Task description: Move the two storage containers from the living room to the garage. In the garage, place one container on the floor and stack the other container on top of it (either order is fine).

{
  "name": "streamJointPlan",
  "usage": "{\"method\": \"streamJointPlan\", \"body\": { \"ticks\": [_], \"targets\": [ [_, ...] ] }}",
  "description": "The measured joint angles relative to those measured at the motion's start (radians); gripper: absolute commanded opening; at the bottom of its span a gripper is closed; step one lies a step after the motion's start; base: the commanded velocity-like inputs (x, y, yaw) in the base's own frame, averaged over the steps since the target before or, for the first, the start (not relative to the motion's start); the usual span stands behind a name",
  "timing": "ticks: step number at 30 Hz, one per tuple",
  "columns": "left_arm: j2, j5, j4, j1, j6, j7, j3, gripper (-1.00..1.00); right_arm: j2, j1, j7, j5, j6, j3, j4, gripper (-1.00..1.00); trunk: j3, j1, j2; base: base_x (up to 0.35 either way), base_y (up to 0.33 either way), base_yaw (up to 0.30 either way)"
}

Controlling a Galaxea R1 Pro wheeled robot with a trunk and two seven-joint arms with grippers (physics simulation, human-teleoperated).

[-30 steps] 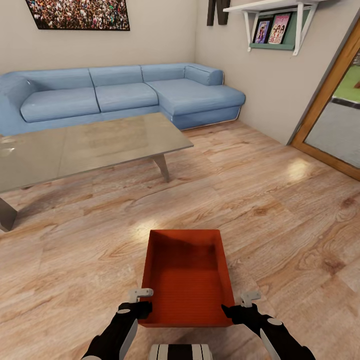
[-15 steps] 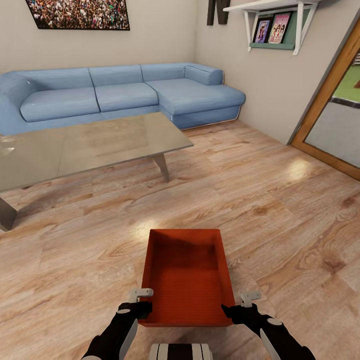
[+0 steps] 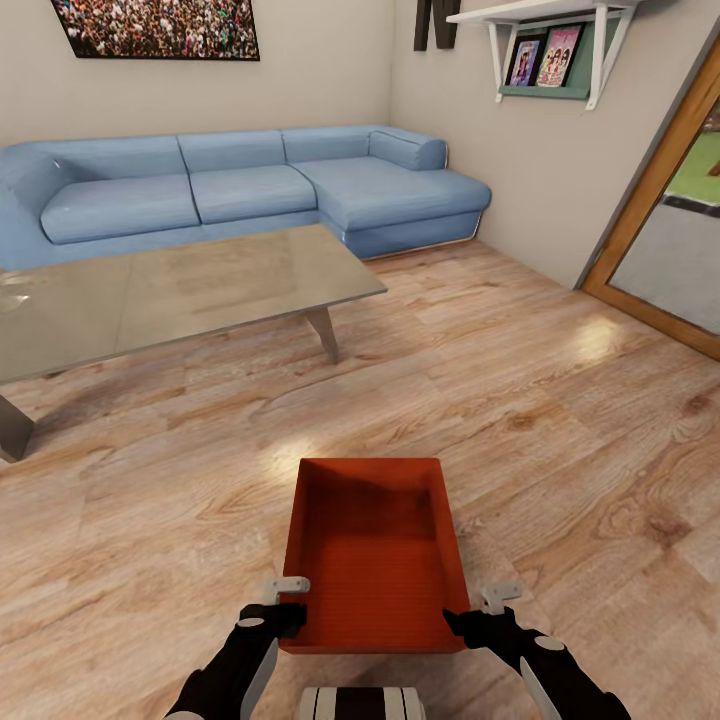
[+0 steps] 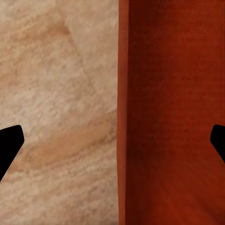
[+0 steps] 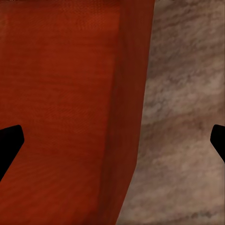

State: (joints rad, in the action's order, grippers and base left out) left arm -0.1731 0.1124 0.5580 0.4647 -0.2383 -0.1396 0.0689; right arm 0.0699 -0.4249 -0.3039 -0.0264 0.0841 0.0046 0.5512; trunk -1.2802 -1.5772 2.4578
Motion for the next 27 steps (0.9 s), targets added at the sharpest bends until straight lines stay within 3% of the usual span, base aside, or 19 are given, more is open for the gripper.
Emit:
{"method": "streamJointPlan", "body": {
  "ticks": [1,2,5,8,27],
  "targets": [
    [0.000,0.000,0.000,0.000,0.000,0.000,0.000,1.00,0.000,0.000,0.000,0.000,0.000,0.000,0.000,-1.00,0.000,0.000,0.000,0.000,0.000,0.000],
    [0.000,0.000,0.000,0.000,0.000,0.000,-0.001,-1.00,0.000,0.000,0.000,0.000,0.000,0.000,0.000,-1.00,0.000,0.000,0.000,0.000,0.000,0.000],
    [0.000,0.000,0.000,0.000,0.000,0.001,-0.001,-1.00,0.000,0.000,-0.002,-0.003,0.000,0.001,0.001,-1.00,0.000,0.000,0.000,0.000,0.000,0.000],
    [0.000,-0.023,-0.001,0.000,0.003,0.005,-0.005,-1.00,-0.001,0.000,-0.006,-0.004,0.000,0.000,0.001,-1.00,0.000,0.000,0.000,0.000,0.000,0.000],
    [0.000,-0.017,-0.001,0.000,0.002,0.005,-0.004,-1.00,0.000,0.000,-0.016,-0.003,0.002,0.002,0.001,-1.00,0.000,0.000,0.000,0.000,0.000,0.000]
  ]
}}
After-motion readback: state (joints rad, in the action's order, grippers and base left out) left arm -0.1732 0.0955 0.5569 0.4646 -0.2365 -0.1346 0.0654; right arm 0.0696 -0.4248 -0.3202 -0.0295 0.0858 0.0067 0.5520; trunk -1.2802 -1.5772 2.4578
